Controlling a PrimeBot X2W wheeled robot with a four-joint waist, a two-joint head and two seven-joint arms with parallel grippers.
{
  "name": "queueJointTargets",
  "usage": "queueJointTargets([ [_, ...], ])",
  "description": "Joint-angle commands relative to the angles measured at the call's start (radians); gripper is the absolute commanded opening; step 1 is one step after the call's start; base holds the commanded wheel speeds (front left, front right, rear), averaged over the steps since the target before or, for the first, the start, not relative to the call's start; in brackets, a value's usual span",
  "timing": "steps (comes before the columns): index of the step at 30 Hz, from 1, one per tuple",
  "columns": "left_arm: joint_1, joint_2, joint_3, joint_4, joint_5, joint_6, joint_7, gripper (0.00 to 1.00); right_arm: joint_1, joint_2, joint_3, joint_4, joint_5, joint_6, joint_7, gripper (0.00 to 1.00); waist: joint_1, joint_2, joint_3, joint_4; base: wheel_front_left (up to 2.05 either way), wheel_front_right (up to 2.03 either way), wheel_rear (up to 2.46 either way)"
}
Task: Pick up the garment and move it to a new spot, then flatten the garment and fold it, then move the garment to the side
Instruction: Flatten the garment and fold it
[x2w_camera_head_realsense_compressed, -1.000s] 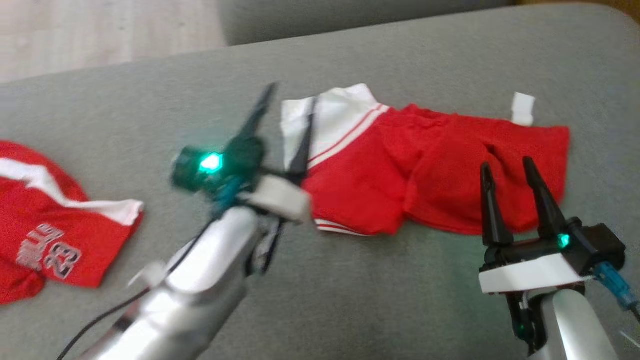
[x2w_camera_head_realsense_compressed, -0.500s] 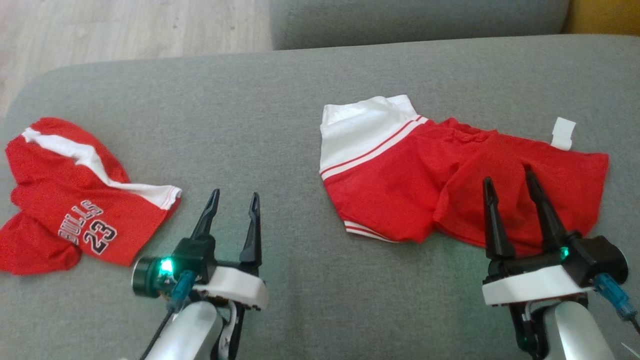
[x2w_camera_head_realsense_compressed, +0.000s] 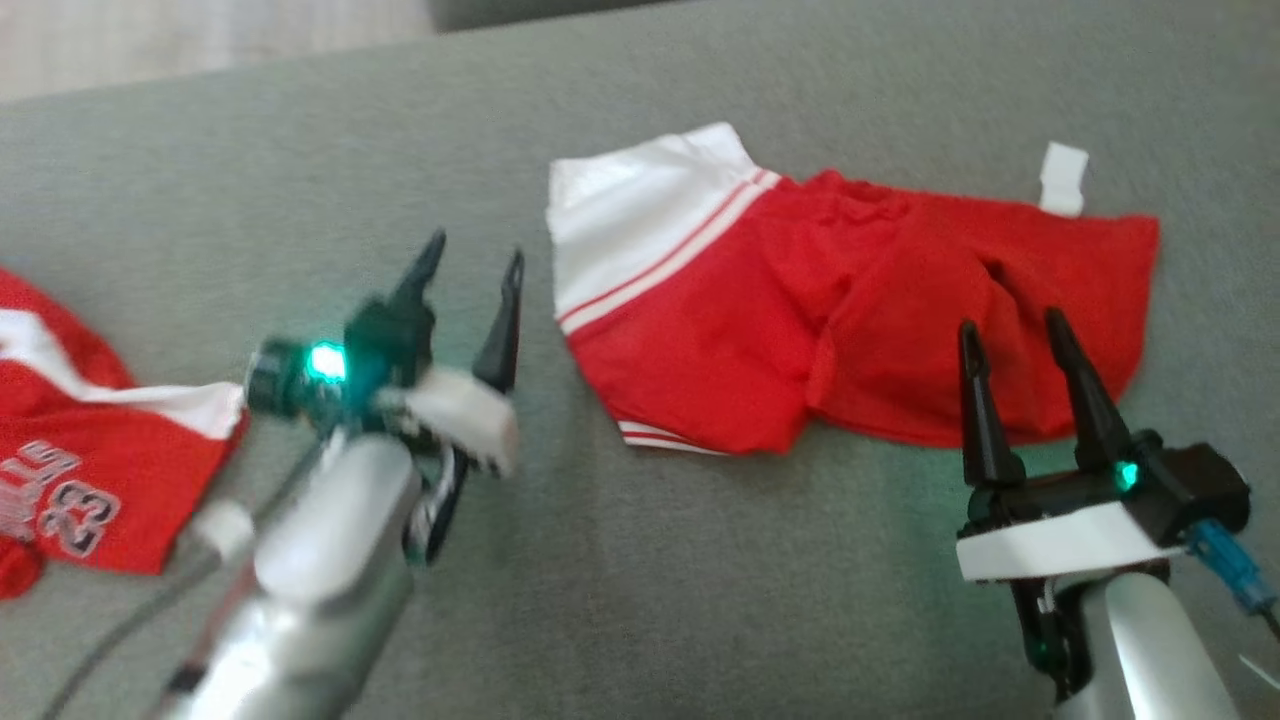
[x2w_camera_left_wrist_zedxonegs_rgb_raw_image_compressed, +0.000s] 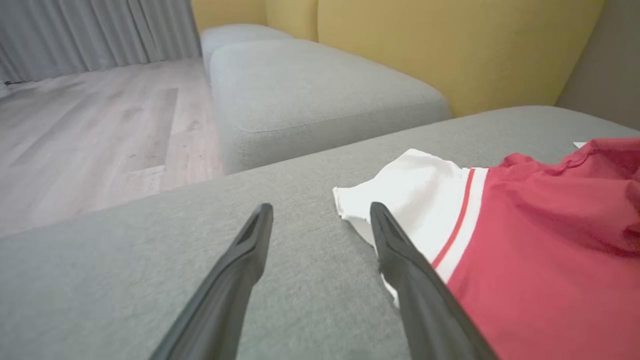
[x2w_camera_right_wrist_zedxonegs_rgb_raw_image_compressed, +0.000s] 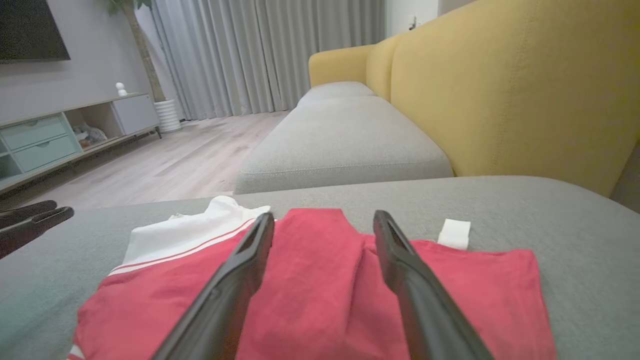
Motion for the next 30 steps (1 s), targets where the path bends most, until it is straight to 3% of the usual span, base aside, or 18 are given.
queueJointTargets([
  [1, -0.070, 0.011, 0.030, -0.001, -0.009, -0.014, 0.017, 1.00, -0.031, -0.006, 0.027, -0.037, 0.010, -0.001, -0.011, 1.00, -0.0001, -0.0001, 0.051, -0.049, 0.00, 0.00, 0.00],
  [8, -0.181, -0.025, 0.039, 0.129, -0.058, -0.060, 0.113, 1.00, -0.048, -0.006, 0.031, -0.037, 0.028, -0.001, -0.011, 1.00, -0.0001, -0.0001, 0.095, -0.102, 0.00, 0.00, 0.00],
  [19, -0.209, -0.060, 0.041, 0.206, -0.090, -0.076, 0.097, 1.00, -0.048, -0.006, 0.028, -0.030, 0.038, -0.001, -0.011, 1.00, -0.0001, -0.0001, 0.091, -0.117, 0.00, 0.00, 0.00],
  [20, -0.213, -0.061, 0.040, 0.208, -0.089, -0.076, 0.090, 0.86, -0.049, -0.006, 0.027, -0.030, 0.039, -0.001, -0.011, 1.00, -0.0001, -0.0001, 0.090, -0.116, 0.00, 0.00, 0.00],
  [22, -0.220, -0.062, 0.034, 0.209, -0.085, -0.082, 0.076, 0.00, -0.049, -0.006, 0.026, -0.029, 0.038, -0.001, -0.011, 1.00, -0.0001, -0.0001, 0.088, -0.113, 0.00, 0.00, 0.00],
  [30, -0.236, -0.065, 0.022, 0.212, -0.084, -0.101, 0.038, 0.00, -0.052, -0.006, 0.026, -0.021, 0.035, -0.001, -0.011, 1.00, -0.0001, -0.0001, 0.075, -0.106, 0.00, 0.00, 0.00],
])
